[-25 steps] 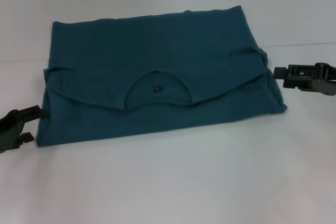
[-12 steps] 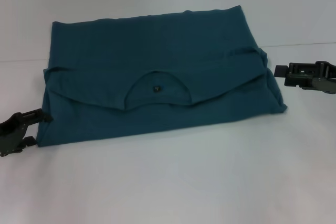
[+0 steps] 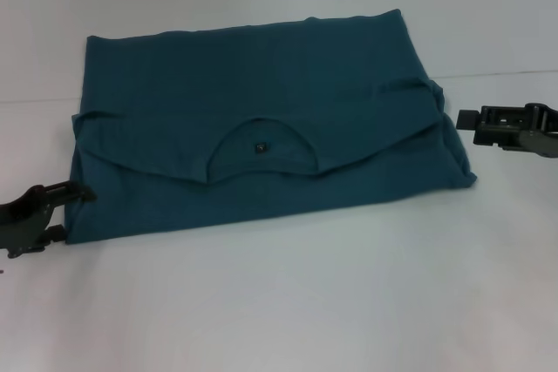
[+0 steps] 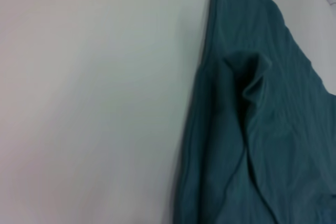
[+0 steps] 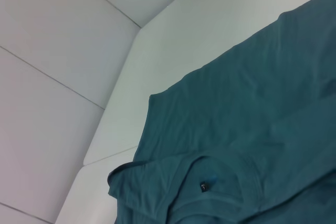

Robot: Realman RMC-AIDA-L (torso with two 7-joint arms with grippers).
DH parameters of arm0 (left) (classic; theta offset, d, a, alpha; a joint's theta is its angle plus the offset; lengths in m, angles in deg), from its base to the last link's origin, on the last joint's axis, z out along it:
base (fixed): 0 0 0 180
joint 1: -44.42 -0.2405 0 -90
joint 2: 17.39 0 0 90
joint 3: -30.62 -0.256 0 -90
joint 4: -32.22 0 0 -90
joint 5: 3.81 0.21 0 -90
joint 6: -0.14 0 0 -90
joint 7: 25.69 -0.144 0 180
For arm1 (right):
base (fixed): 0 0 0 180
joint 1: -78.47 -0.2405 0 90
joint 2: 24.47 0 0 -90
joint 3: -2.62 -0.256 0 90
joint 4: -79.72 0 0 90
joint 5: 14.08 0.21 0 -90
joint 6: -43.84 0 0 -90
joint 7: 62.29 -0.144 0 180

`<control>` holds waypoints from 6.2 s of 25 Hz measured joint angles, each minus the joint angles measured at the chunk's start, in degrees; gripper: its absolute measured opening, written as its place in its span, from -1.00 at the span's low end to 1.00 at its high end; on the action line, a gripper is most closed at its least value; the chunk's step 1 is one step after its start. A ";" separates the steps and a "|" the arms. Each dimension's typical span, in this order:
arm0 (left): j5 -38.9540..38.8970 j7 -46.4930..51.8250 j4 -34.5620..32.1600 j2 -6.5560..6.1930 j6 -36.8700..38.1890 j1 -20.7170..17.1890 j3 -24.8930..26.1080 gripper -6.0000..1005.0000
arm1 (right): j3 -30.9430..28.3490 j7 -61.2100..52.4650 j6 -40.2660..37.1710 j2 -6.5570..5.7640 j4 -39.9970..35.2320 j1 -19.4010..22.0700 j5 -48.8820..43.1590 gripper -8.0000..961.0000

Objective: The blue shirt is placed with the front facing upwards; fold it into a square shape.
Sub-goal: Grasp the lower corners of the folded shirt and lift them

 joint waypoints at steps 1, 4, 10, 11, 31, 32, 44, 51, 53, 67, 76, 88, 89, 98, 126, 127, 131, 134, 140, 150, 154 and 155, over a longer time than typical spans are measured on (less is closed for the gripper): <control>-0.17 -0.04 -0.02 0.00 0.23 0.04 0.04 0.67 | 0.00 0.00 0.00 0.01 0.02 0.03 0.00 0.43; -1.22 -0.49 -0.13 -0.04 1.11 0.29 0.14 0.66 | -0.03 0.00 0.01 0.12 0.02 0.12 0.00 0.43; -1.25 -0.79 -0.16 -0.21 0.81 0.71 -0.27 0.65 | -0.03 0.12 0.07 0.17 0.02 0.23 0.00 0.43; -1.21 -0.88 -0.16 -0.28 0.57 0.71 -0.28 0.65 | -0.08 0.18 0.07 0.17 0.06 0.28 0.00 0.43; 1.10 -1.33 -0.03 -0.01 0.84 1.32 -1.04 0.63 | -0.44 0.46 0.06 0.04 0.72 0.48 0.00 0.43; 1.10 -1.33 0.01 0.00 0.70 1.35 -1.19 0.63 | -0.44 0.46 0.06 0.03 0.72 0.50 0.00 0.43; 1.69 -1.35 0.25 -0.22 -1.42 2.06 -1.40 0.61 | -0.43 0.45 0.06 0.00 0.72 0.53 0.00 0.43; 1.76 -1.07 0.42 0.11 -1.17 2.01 -3.16 0.60 | -0.43 0.59 0.06 0.00 1.37 0.59 0.00 0.43; 1.78 -0.97 0.47 0.24 -0.98 2.03 -3.37 0.60 | -0.38 0.60 0.06 -0.01 1.39 0.61 0.00 0.43; 1.80 -0.90 0.61 0.31 -0.69 3.74 -3.40 0.59 | -0.40 0.71 -0.08 0.05 1.97 0.81 0.00 0.43; 1.80 -0.64 1.04 0.02 -1.32 3.63 -3.33 0.57 | -0.44 0.71 0.02 0.00 2.04 0.78 0.00 0.43; 1.89 0.37 1.34 -0.06 -1.69 3.40 -3.62 0.56 | -0.51 0.71 -0.05 0.00 2.13 0.94 0.00 0.43; 1.89 0.37 1.50 -0.03 -1.61 3.41 -3.90 0.56 | -0.51 0.71 -0.02 0.00 2.13 0.94 0.00 0.43; 2.55 1.09 1.59 -0.04 -1.56 4.01 -5.18 0.55 | -0.53 0.71 0.06 0.00 2.13 0.96 0.00 0.43; 2.86 0.26 -0.13 -0.77 1.30 5.18 -5.74 -0.91 | -0.04 0.86 0.07 -0.40 2.12 1.11 -0.50 0.43; 2.72 -0.04 -0.19 -0.95 1.99 5.28 -5.37 -0.95 | -0.02 0.84 0.07 -0.56 2.06 0.99 -1.15 0.43; 2.64 -1.29 -0.24 -1.69 4.49 5.91 -3.50 -0.98 | 0.01 -0.64 0.07 -1.77 1.47 -1.00 -5.93 0.43; 2.59 -1.94 -0.25 -2.18 5.68 6.48 -2.82 -0.98 | 0.01 -3.21 0.60 -3.23 1.45 -3.46 -11.20 0.43; 2.66 -2.12 -0.25 -2.57 5.87 7.46 -2.80 -0.98 | 0.00 -9.05 5.05 -4.22 1.42 -8.36 -22.44 0.43; 2.62 -2.87 -0.25 -2.41 5.53 8.01 -2.81 -0.98 | 2.27 -8.39 12.71 -1.09 1.73 -11.72 -28.35 0.43; 2.59 -2.87 -0.25 -2.12 5.14 8.02 -2.79 -0.98 | 6.93 -8.19 17.69 -0.15 1.97 -11.59 -28.40 0.43; 2.55 -2.87 -0.25 -2.04 4.95 8.02 -2.79 -0.98 | 7.91 -8.18 18.80 0.17 2.07 -11.52 -28.41 0.43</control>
